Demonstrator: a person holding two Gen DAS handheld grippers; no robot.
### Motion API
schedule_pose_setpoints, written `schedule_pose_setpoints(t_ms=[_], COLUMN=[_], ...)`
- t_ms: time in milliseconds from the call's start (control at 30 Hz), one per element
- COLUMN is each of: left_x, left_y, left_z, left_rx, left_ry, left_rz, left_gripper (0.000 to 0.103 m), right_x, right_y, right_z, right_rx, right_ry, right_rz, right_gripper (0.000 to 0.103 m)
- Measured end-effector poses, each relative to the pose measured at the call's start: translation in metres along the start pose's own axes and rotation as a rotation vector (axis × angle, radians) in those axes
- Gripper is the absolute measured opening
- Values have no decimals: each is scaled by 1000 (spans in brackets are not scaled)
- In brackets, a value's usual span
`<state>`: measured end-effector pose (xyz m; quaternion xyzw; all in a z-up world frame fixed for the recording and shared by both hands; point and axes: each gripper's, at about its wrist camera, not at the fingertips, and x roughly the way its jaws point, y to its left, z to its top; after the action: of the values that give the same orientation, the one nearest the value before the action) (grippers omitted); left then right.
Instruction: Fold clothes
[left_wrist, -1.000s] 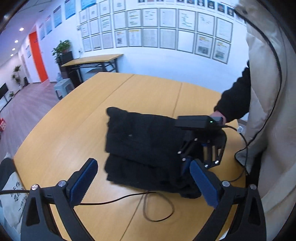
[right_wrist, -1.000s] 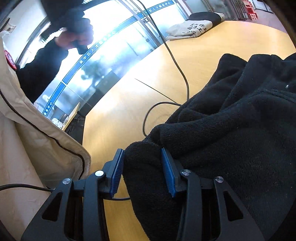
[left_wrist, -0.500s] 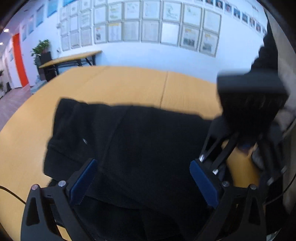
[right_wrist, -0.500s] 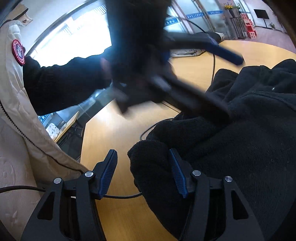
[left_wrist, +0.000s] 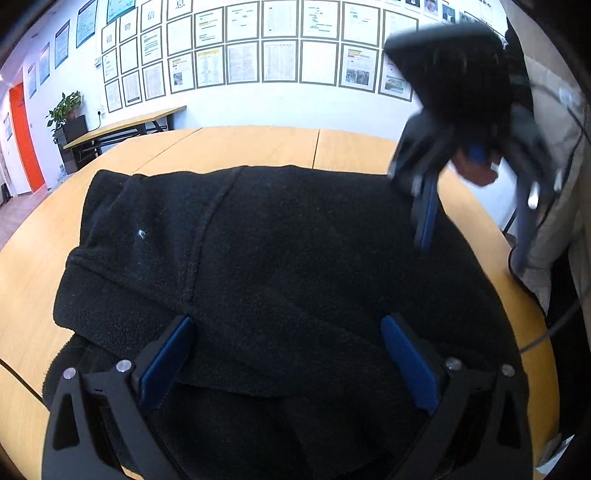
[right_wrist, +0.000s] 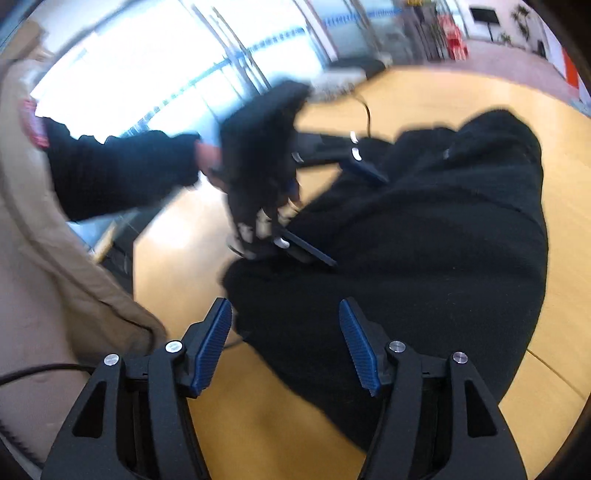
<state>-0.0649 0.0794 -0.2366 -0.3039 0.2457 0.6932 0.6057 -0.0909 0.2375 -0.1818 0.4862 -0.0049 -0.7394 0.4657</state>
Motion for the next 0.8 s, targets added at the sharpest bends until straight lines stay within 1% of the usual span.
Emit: schedule_pose_setpoints(t_ms=[33, 67, 100, 167, 200, 267, 300, 367, 400, 467, 533, 567, 600, 667, 800], left_x=[1, 1, 2, 4, 5, 8, 9, 10, 11, 12, 13, 13, 13, 14, 14], left_y=[0, 0, 1, 3, 5, 7, 8, 13, 14, 17, 20, 21, 22, 23, 26], left_z=[0, 0, 1, 3, 4, 6, 7, 9, 10, 12, 13, 14, 14, 15, 14], left_rx=[-2, -4, -4, -5, -4, 1, 4, 6, 6, 3, 3, 3, 3, 4, 7], left_ry=[2, 4, 7, 15, 21, 33, 38, 48, 53, 63, 69, 71, 72, 71, 68], left_rz=[-1, -3, -8, -20, -29, -45, -52, -69, -75, -86, -90, -92, -94, -96, -102], left_gripper=[103, 103, 103, 103, 103, 103, 103, 103, 103, 103, 103, 103, 103, 103, 103], right_x=[12, 17, 14, 0, -4, -8, -4, 15, 23, 32, 35, 38, 44, 56, 75], right_y=[-2, -1, 0, 4, 8, 18, 23, 32, 35, 35, 27, 24, 22, 23, 45], right_z=[-1, -2, -3, -5, -9, -23, -33, -51, -55, -52, -42, -38, -35, -31, -21], right_rx=[-15, -36, -26, 36, 81, 195, 250, 339, 370, 414, 461, 471, 475, 468, 401], right_ry=[41, 45, 31, -3, 1, 42, 80, 164, 166, 94, -20, -57, -67, -74, -83], right_rz=[-9, -19, -9, 38, 80, 195, 237, 264, 252, 191, 128, 98, 80, 86, 149], right_gripper=[62, 62, 62, 61, 61, 63, 65, 66, 66, 66, 66, 68, 68, 68, 66])
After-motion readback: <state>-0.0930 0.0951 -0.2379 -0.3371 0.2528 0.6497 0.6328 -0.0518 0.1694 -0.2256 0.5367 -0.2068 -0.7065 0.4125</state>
